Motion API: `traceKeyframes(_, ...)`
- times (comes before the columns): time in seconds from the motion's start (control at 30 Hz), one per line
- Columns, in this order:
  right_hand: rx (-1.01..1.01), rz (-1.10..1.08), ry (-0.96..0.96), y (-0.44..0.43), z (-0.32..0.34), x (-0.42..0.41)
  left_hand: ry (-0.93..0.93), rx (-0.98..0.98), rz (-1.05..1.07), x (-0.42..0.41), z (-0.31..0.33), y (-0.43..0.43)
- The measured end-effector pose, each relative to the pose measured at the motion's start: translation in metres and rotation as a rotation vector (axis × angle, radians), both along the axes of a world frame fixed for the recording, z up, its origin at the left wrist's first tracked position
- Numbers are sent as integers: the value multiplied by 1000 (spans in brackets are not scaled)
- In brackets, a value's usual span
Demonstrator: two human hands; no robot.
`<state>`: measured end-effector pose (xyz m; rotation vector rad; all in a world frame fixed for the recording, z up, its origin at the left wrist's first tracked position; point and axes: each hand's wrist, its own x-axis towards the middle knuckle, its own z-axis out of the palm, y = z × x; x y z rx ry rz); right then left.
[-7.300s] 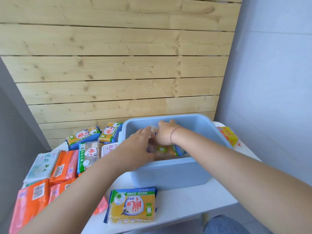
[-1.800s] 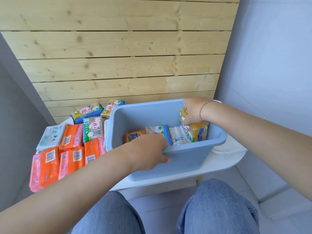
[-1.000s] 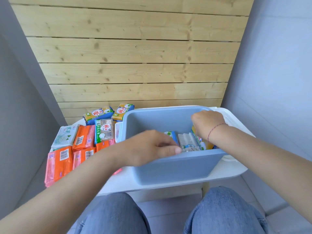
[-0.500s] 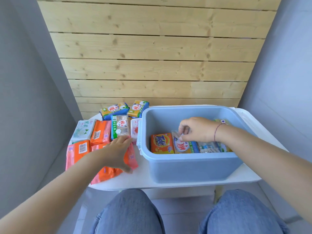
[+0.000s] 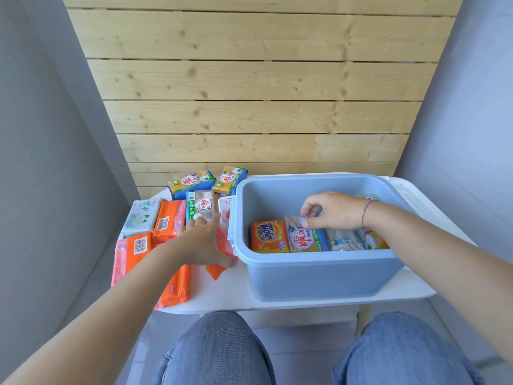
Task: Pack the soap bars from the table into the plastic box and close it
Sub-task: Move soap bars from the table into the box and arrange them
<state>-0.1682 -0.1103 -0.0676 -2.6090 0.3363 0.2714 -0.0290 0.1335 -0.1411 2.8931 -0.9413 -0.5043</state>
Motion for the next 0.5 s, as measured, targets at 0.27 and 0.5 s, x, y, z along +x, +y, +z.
traceKeyframes(0.27, 131, -39, -59, -3, -1, 0, -212, -369, 78, -1, 41, 29)
traceKeyframes(0.5, 553, -160, -246, -4, 20, 3, -167, -852, 94, -18, 112, 19)
